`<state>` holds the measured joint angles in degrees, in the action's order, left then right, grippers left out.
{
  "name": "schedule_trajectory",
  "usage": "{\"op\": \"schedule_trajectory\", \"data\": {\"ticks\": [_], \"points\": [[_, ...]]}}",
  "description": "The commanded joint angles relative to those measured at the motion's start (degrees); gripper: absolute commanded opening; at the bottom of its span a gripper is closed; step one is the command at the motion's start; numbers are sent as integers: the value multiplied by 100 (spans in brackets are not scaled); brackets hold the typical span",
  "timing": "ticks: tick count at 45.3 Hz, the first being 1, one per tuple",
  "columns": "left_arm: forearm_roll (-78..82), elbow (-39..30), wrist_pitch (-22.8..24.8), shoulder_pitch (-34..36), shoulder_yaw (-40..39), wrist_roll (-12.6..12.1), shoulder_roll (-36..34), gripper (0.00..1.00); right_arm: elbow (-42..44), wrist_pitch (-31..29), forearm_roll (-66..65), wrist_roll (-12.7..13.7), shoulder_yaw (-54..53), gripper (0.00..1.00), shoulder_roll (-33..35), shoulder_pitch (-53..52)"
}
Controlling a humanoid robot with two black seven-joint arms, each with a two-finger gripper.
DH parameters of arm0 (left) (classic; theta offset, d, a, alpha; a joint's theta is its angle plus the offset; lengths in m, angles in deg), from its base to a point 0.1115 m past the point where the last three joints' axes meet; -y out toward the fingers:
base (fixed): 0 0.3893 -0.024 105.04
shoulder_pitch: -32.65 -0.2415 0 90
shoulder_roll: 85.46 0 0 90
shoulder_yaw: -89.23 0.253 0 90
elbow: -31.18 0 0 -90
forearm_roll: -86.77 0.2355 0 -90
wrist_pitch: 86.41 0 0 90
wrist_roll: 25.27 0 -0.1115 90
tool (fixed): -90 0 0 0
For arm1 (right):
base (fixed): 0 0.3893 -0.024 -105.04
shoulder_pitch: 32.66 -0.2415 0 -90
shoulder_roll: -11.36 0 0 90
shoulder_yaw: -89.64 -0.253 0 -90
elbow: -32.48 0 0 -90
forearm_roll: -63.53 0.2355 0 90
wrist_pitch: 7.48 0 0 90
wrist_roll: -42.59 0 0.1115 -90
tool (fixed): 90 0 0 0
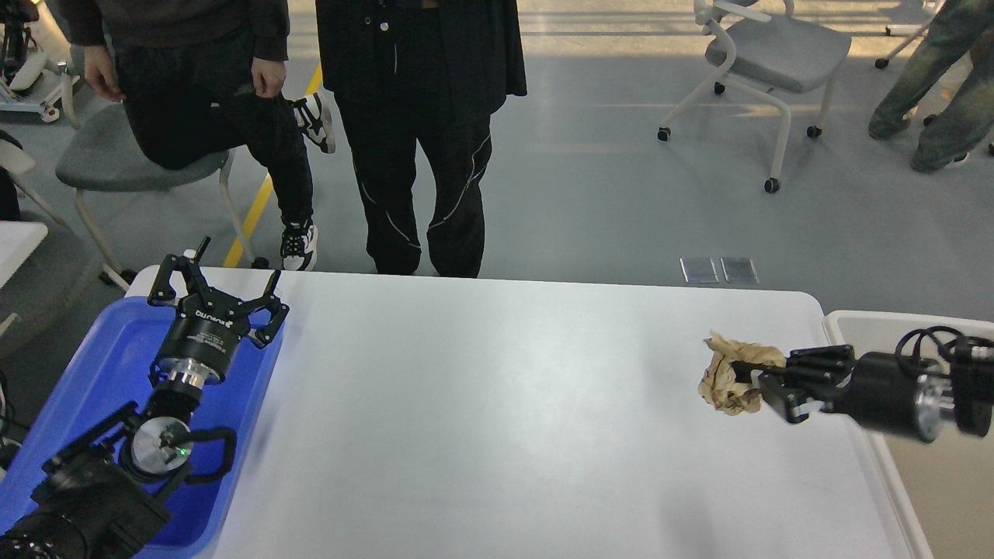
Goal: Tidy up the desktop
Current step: 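Lift the paper with the right gripper and carry it toward the white bin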
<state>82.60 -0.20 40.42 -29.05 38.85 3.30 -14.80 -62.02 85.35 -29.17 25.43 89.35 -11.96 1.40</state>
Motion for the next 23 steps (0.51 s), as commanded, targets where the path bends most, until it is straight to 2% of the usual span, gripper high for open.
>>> {"op": "schedule_trajectory", "data": {"ticks": [1, 5, 15, 23], "points": [[-4, 0, -9, 0, 2, 0, 0, 100, -289, -1152, 894, -50, -7, 0, 530, -1402], [-4, 0, 0, 0, 2, 0, 0, 100, -333, -1399, 1008, -50, -42, 0, 610, -1622], [-4, 0, -9, 0, 2, 0, 0, 100, -333, -1373, 1035, -32, -112, 0, 636, -1640], [-4, 0, -9, 0, 2, 0, 0, 100, -289, -1338, 1307, -41, -112, 0, 934, -1569]]}}
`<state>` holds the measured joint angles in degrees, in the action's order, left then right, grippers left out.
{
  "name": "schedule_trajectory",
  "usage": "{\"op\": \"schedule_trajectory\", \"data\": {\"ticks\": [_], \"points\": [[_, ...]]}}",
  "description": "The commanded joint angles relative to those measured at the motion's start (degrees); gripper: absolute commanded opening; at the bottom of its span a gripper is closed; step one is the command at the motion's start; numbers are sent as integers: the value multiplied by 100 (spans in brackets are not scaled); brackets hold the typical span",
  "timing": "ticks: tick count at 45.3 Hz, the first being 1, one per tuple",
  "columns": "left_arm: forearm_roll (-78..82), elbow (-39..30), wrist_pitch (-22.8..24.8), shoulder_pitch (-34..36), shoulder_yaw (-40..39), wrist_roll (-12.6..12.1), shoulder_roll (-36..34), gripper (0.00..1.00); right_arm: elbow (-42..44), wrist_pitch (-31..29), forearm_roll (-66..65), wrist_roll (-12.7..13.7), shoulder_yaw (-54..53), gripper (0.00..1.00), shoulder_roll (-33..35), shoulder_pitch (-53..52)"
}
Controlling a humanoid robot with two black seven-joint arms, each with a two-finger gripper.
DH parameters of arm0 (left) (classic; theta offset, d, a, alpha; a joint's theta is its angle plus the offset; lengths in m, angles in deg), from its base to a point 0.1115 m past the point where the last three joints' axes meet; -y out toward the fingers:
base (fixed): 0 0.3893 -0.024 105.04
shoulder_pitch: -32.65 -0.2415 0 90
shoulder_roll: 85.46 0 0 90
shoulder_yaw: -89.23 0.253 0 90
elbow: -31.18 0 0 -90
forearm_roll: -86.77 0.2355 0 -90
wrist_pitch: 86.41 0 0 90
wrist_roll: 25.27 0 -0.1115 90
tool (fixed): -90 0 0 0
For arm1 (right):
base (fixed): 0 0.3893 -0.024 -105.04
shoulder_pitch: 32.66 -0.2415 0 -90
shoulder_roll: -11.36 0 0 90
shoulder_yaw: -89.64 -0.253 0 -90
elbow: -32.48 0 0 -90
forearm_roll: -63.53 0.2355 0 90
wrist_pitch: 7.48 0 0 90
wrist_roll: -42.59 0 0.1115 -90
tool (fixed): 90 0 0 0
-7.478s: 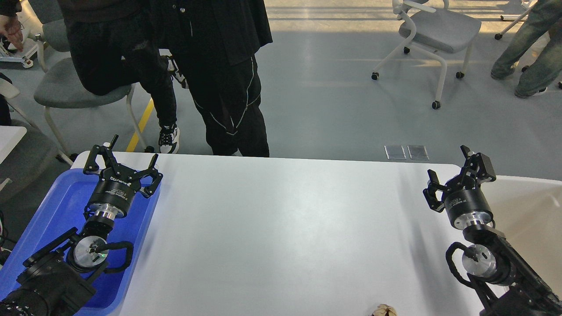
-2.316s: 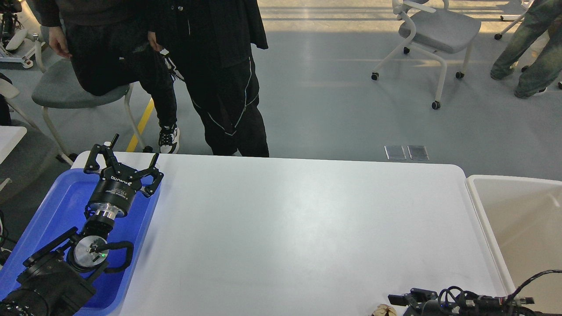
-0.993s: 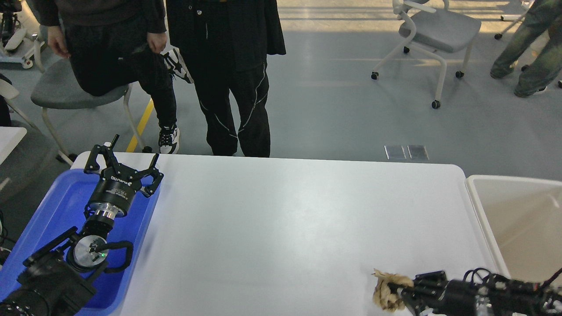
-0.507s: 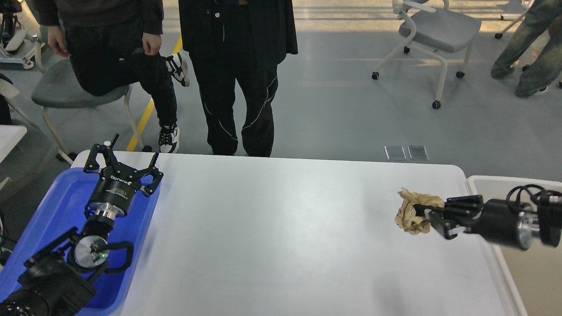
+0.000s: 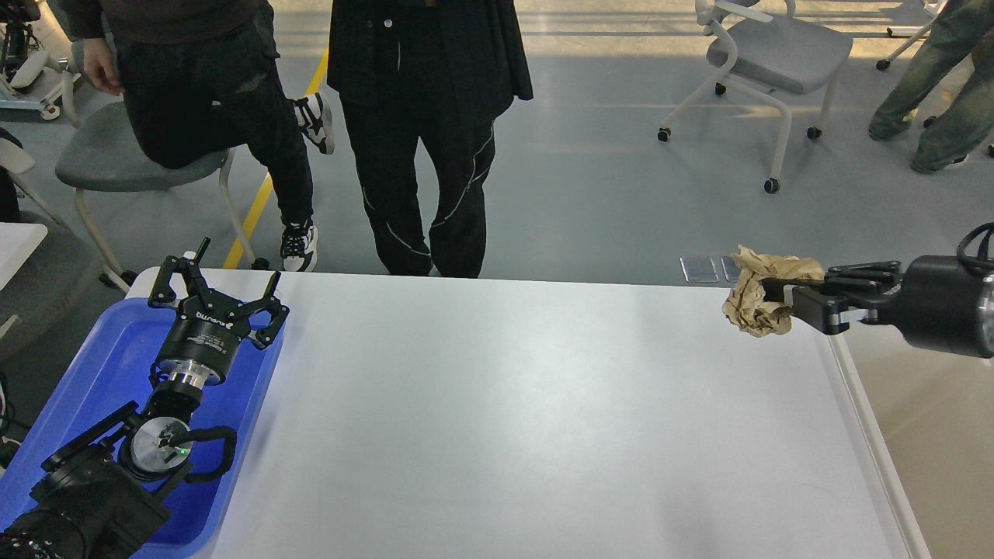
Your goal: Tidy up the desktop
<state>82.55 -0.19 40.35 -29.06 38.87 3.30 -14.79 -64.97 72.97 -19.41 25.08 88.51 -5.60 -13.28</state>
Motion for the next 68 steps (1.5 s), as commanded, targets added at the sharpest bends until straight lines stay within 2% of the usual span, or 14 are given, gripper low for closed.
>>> {"op": "schedule_trajectory", "data": {"ticks": [1, 7, 12, 27, 37, 51, 68], "points": [[0, 0, -2, 1, 0, 0, 0, 100, 15, -91, 384, -6, -28, 0, 333, -101], [0, 0, -2, 1, 0, 0, 0, 100, 182, -21, 630, -6, -10, 0, 500, -40], [0, 0, -2, 1, 0, 0, 0, 100, 446, 365, 964, 3, 69, 0, 561, 118], [0, 0, -2, 1, 0, 0, 0, 100, 1315, 1016, 2475, -6, 69, 0, 764, 1085], [0, 0, -2, 1, 0, 0, 0, 100, 1957, 1104, 3521, -6, 78, 0, 720, 1296], [0, 0, -2, -8, 0, 0, 0, 100, 2968, 1473, 4769, -15, 69, 0, 220, 2209], [0, 0, -2, 1, -9, 0, 0, 100, 4479, 1632, 6343, -33, -36, 0, -940, 3387]]}}
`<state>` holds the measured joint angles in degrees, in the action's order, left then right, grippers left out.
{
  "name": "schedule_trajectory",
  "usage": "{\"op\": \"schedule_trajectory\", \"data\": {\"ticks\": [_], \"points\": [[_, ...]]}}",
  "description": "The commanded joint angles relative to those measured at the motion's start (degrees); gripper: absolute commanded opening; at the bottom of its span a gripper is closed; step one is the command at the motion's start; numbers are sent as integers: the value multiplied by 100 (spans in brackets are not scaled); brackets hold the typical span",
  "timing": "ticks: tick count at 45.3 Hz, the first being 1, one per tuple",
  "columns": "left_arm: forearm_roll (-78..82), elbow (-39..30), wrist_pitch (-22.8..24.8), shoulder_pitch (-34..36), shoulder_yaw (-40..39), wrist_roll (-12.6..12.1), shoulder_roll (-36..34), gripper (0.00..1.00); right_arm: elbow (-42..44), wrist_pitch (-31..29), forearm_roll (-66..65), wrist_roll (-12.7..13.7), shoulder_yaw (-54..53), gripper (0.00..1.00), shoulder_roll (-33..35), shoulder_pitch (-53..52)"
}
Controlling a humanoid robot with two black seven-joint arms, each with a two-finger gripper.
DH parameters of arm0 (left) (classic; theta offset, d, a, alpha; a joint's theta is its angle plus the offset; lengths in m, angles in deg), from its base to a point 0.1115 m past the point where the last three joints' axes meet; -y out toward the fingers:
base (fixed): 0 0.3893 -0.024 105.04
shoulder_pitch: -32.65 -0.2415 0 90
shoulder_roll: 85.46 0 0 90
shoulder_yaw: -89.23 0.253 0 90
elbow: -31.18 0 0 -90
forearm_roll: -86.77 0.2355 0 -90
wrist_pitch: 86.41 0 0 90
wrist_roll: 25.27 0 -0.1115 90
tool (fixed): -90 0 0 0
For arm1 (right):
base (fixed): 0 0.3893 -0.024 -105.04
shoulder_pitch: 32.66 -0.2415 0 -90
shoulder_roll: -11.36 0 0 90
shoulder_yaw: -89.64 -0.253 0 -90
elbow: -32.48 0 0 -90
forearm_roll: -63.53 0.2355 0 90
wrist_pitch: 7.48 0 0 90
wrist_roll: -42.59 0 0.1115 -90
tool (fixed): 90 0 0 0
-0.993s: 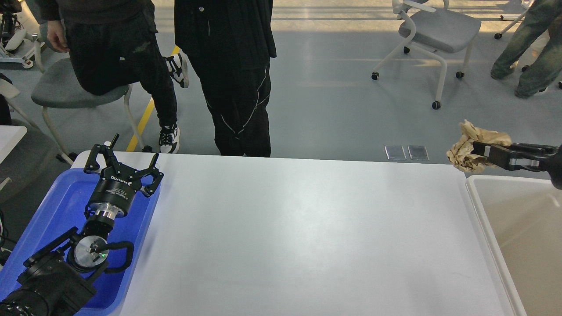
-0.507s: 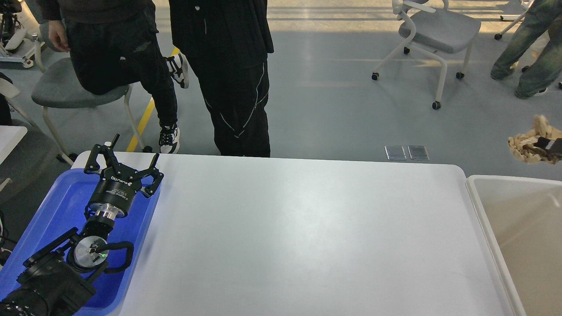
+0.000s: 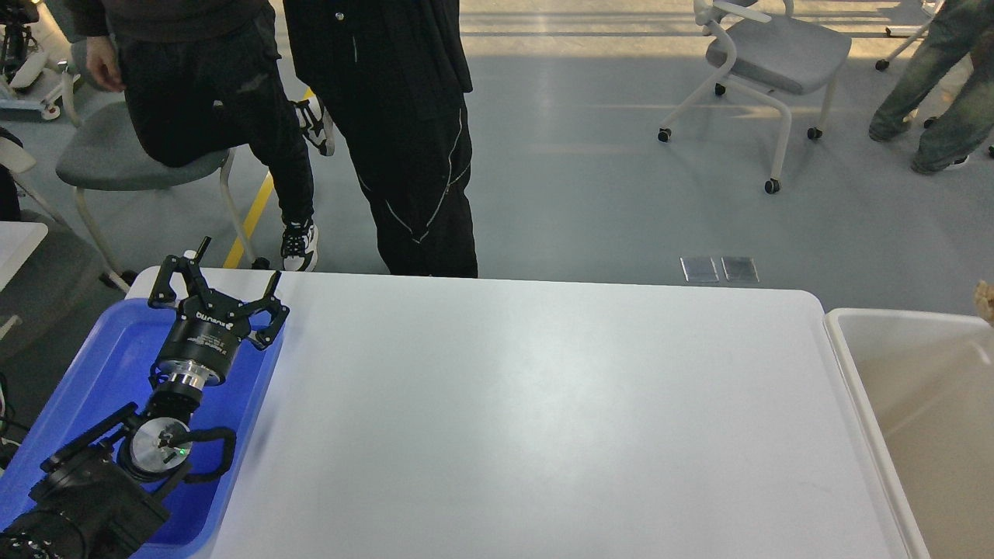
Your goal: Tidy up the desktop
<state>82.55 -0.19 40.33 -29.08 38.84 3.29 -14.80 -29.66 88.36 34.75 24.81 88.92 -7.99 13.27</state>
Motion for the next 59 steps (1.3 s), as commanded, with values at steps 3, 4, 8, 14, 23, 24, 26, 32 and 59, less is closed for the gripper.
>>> {"op": "schedule_trajectory", "data": {"ticks": [3, 4, 8, 14, 23, 24, 26, 32, 59], "points": [[0, 0, 0, -6, -6, 0, 0, 100, 1265, 101, 1085, -6, -87, 0, -956, 899], [0, 0, 0, 2, -6, 0, 0, 100, 1344, 101, 1138, -6, -87, 0, -1044, 960], [0, 0, 0, 2, 3, 0, 0, 100, 1722, 119, 1401, -6, -104, 0, -1378, 1180], [-8, 0, 0, 2, 3, 0, 0, 100, 2346, 128, 1683, -6, -201, 0, -1835, 1409], [-8, 0, 0, -6, -6, 0, 0, 100, 2961, 75, 1798, 3, -368, 0, -2328, 1646], [-8, 0, 0, -6, -6, 0, 0, 100, 3049, 66, 1798, 3, -385, 0, -2381, 1672], [-8, 0, 0, -6, -6, 0, 0, 100, 3207, 49, 1806, 3, -412, 0, -2495, 1708], [-8, 0, 0, -6, -6, 0, 0, 100, 3804, -30, 1806, 3, -473, 0, -2829, 1805], [-8, 0, 0, 2, -6, 0, 0, 100, 5634, -523, 1833, 38, -500, 0, -4104, 1567]]}}
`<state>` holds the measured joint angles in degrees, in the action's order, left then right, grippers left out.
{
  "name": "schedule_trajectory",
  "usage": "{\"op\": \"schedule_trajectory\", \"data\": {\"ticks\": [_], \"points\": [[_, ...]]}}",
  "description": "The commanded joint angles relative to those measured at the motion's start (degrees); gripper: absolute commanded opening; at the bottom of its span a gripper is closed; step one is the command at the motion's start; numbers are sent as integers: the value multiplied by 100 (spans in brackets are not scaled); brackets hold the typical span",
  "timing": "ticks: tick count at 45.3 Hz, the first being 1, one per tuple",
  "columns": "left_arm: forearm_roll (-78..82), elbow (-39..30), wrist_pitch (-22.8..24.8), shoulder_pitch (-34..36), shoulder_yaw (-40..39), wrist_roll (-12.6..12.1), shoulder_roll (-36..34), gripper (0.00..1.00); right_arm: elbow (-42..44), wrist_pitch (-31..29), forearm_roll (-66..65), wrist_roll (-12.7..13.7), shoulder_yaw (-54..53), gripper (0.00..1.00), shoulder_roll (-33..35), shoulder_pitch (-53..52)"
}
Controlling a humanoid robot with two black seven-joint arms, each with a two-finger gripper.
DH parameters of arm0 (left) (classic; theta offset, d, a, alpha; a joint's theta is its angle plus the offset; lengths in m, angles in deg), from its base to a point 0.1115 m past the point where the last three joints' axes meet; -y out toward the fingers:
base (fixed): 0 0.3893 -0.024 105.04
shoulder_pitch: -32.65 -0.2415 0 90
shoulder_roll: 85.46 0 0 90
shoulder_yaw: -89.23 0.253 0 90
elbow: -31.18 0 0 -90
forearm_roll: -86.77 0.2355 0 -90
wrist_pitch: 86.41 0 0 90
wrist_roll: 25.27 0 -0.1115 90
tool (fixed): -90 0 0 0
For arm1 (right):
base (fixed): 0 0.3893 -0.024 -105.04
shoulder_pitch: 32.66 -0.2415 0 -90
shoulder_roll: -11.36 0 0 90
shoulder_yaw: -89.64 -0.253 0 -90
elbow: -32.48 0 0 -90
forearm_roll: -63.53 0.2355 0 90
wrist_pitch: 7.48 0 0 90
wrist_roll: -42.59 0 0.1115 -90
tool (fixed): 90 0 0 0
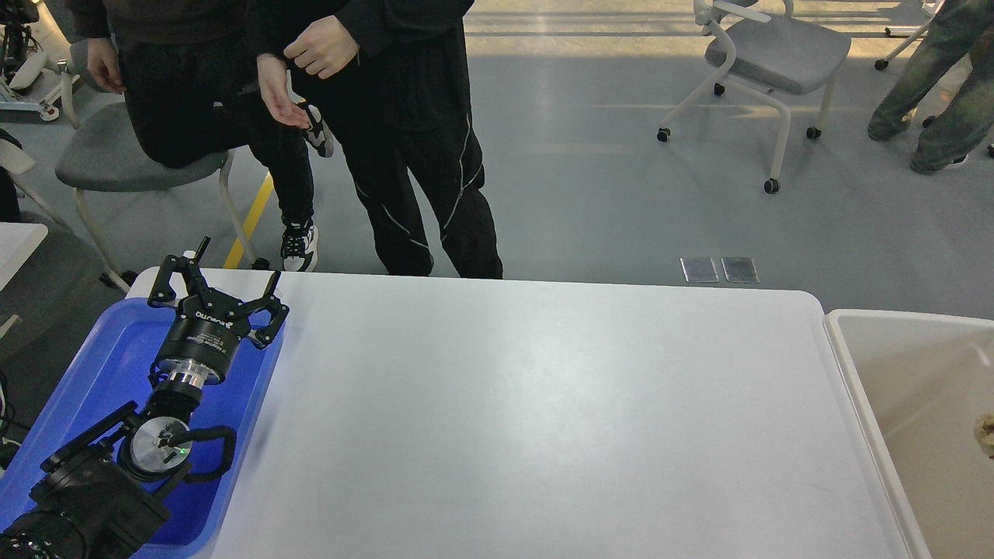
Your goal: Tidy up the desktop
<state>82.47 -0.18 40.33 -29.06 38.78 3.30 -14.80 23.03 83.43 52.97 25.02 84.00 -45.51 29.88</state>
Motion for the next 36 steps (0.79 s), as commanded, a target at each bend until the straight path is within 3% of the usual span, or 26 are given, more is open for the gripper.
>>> {"op": "schedule_trajectory", "data": {"ticks": [1, 13, 14, 17, 19, 36], "points": [[0, -1, 0, 1, 0, 0, 0, 100, 364, -21, 10, 17, -7, 0, -360, -94], [0, -1, 0, 1, 0, 0, 0, 100, 522, -21, 19, 26, -33, 0, -518, -103], [0, -1, 0, 1, 0, 0, 0, 100, 531, -12, 19, 35, -68, 10, -509, -103], [0, -1, 0, 1, 0, 0, 0, 100, 575, 14, 37, 44, -296, 73, -518, -181], [0, -1, 0, 1, 0, 0, 0, 100, 584, -3, 89, 35, -542, 98, -518, -234], [8, -1, 0, 1, 9, 0, 0, 100, 593, 14, 90, 17, -525, 100, -536, -225]]}}
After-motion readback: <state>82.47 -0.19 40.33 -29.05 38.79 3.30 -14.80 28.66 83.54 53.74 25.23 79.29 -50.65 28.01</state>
